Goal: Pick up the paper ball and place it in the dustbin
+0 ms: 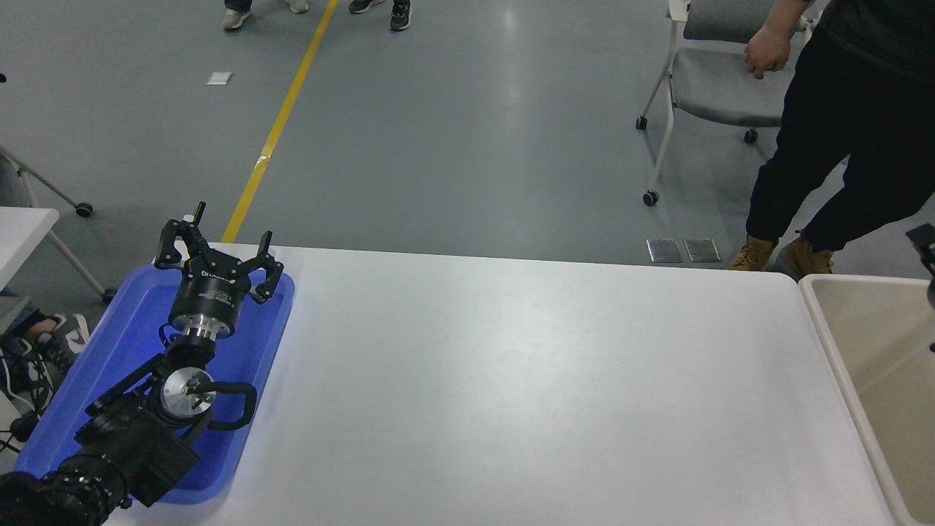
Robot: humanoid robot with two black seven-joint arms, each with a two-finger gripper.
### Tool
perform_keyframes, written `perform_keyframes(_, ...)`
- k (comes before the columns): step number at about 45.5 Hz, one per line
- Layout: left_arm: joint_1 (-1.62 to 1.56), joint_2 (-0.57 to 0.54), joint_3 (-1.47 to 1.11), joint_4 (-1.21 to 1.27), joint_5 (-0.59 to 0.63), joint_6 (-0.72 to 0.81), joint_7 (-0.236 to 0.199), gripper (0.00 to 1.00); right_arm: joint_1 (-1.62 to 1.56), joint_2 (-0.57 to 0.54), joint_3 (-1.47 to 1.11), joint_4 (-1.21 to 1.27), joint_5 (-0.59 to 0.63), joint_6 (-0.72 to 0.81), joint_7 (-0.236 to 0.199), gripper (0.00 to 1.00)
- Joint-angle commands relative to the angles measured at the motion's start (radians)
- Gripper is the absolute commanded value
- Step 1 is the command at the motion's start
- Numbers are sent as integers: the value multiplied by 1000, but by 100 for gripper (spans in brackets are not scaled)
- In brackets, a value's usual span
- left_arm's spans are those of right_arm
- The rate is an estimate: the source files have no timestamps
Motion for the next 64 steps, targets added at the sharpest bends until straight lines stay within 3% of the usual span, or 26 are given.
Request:
perform_keyframes(1,-1,0,0,0,-1,-1,0,100,42,-28,322,96,-4,0,8,100)
perform_keyframes(8,-1,0,0,0,-1,1,0,100,36,-117,398,245,-7,0,19,100)
perform_keyframes(15,1,0,0,0,1,1,0,100,-10,-119,536,293,-6,9,52,100)
perform_keyframes(18,1,0,0,0,1,1,0,100,-50,-108,605,332,-4,32,121,100)
perform_keyframes(23,1,0,0,0,-1,1,0,100,-140,-85,718,395,-6,62,302,100)
perform_keyframes(25,1,0,0,0,1,1,0,100,-159,-81,737,402,-6,77,336,100)
perform_keyframes(33,1,0,0,0,-1,1,0,100,-231,-59,749,403,-6,140,342,100)
perform_keyframes(48,-1,0,0,0,-1,1,0,100,-349,99,902,402,-7,246,359,100)
perform_keyframes(57,1,0,0,0,-1,1,0,100,-403,208,922,391,-9,249,473,100)
perform_keyframes(64,1,0,0,0,-1,1,0,100,-455,254,921,389,-12,250,487,100)
